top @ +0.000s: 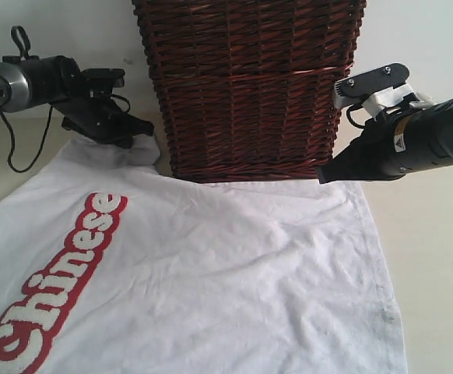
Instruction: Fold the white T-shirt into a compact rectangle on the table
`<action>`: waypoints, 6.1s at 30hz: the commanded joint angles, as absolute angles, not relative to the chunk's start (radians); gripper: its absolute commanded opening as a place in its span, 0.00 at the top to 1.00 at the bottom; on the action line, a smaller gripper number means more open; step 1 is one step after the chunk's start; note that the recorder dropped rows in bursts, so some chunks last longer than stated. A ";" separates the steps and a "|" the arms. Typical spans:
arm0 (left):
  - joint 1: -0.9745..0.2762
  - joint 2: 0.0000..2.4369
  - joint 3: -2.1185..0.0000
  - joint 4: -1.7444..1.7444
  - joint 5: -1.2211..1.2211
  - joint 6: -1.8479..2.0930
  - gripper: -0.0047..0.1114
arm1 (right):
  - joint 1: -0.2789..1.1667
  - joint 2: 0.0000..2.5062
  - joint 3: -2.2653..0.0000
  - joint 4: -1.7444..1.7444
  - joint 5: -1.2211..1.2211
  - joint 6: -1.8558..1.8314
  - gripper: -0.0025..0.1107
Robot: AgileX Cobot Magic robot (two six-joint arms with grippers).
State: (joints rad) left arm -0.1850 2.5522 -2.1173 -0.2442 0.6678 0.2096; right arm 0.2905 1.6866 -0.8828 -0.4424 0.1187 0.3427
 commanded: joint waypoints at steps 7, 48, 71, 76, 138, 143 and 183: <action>-0.188 2.571 -2.261 -0.077 0.726 0.093 0.96 | 0.291 1.678 -0.880 -0.449 0.120 0.335 0.98; -0.020 1.841 -1.315 -0.054 0.984 0.204 0.96 | 0.291 1.678 -0.880 -0.449 0.136 0.335 0.98; 0.058 1.962 -0.862 0.227 1.021 -0.160 0.96 | 0.291 1.678 -0.879 -0.443 0.171 0.335 0.98; 0.058 1.917 -0.866 0.221 0.996 -0.149 0.96 | 0.291 1.678 -0.875 -0.443 0.171 0.342 0.98; -0.023 2.500 -2.141 -0.337 0.806 0.289 0.96 | 0.291 1.678 -0.875 -0.447 0.162 0.340 0.98; -0.020 2.431 -2.141 -0.155 0.929 0.285 0.96 | 0.291 1.678 -0.875 -0.447 0.162 0.340 0.98; 0.070 1.847 -1.720 -0.087 1.014 0.283 0.96 | 0.358 1.734 -0.825 0.370 0.585 -0.511 0.98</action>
State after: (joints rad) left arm 0.0687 1.8477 -1.7233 -0.0872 1.0330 0.2789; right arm 0.3279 1.7509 -0.8684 0.3571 0.6190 -0.5019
